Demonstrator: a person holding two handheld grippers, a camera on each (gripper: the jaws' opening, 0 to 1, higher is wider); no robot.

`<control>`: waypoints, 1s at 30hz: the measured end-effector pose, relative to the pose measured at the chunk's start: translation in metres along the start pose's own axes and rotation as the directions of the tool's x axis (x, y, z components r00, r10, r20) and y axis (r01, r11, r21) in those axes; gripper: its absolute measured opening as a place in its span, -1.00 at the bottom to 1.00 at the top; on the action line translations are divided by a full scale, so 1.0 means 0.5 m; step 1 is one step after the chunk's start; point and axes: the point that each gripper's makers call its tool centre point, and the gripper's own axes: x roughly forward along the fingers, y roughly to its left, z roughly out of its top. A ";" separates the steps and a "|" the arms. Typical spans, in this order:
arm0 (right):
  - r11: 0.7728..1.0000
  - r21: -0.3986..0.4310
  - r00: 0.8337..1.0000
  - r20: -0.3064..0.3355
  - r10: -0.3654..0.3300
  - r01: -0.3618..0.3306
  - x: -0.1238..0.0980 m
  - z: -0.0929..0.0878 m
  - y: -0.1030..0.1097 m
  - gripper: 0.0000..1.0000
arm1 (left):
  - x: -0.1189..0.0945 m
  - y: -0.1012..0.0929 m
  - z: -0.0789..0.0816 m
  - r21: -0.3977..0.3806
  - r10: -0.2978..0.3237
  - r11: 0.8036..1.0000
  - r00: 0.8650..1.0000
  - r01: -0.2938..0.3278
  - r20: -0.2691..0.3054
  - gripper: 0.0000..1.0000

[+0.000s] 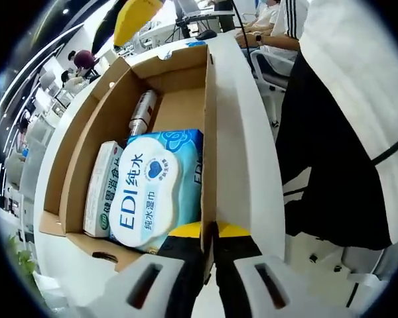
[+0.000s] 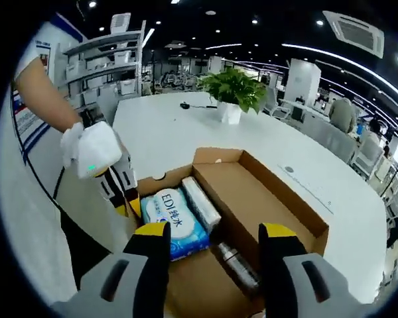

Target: Operate the shoe box by opening the lid, removing the specified soft item, and placing it in the target area until the item is outside and the box remains undamaged.

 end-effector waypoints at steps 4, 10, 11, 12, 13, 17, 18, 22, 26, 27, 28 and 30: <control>1.000 -0.024 1.000 -0.024 0.018 -0.019 0.020 -0.012 0.010 0.06 | 0.001 0.000 -0.001 0.002 0.003 1.000 1.000 -0.003 0.001 -0.92; 0.998 -0.044 0.999 -0.028 0.032 -0.033 0.036 -0.006 0.015 0.05 | 0.000 0.000 0.000 0.006 0.017 1.000 1.000 -0.017 0.007 -0.91; 0.998 -0.046 0.999 -0.030 0.036 -0.038 0.039 -0.007 0.016 0.04 | 0.000 0.001 0.000 0.008 0.019 1.000 1.000 -0.019 0.008 -0.91; 0.998 -0.044 0.999 -0.033 0.041 -0.042 0.047 -0.008 0.015 0.04 | 0.001 0.001 0.000 0.012 0.020 1.000 1.000 -0.021 0.009 -0.91; 0.998 -0.044 0.998 -0.034 0.046 -0.047 0.050 -0.008 0.016 0.03 | 0.000 0.001 0.000 0.012 0.020 1.000 1.000 -0.020 0.009 -0.91; 0.992 -0.061 0.994 -0.035 0.108 -0.110 0.058 0.000 0.039 -0.06 | 0.001 0.001 -0.001 0.006 0.023 1.000 1.000 -0.023 0.008 -0.90; 0.992 -0.054 0.993 -0.043 0.114 -0.116 0.069 -0.004 0.039 -0.09 | 0.002 0.002 -0.001 0.006 0.023 1.000 1.000 -0.023 0.006 -0.90; 0.991 -0.058 0.992 -0.060 0.114 -0.118 0.090 -0.003 0.048 -0.11 | 0.001 0.001 0.000 0.006 0.017 1.000 1.000 -0.017 0.006 -0.91; 0.986 -0.079 0.988 -0.074 0.139 -0.144 0.103 -0.011 0.067 -0.11 | 0.001 0.001 0.000 0.006 0.020 1.000 1.000 -0.020 0.006 -0.90; 0.985 -0.080 0.986 -0.074 0.148 -0.154 0.107 -0.013 0.072 -0.11 | 0.000 0.001 0.001 0.005 0.022 1.000 1.000 -0.022 0.005 -0.90; 0.983 -0.079 0.984 -0.077 0.160 -0.166 0.105 -0.014 0.077 -0.11 | 0.000 0.001 0.001 0.005 0.024 1.000 1.000 -0.024 0.006 -0.90; 0.978 -0.085 0.979 -0.085 0.184 -0.191 0.107 -0.017 0.087 -0.10 | 0.000 0.002 0.001 0.005 0.026 1.000 1.000 -0.026 0.007 -0.90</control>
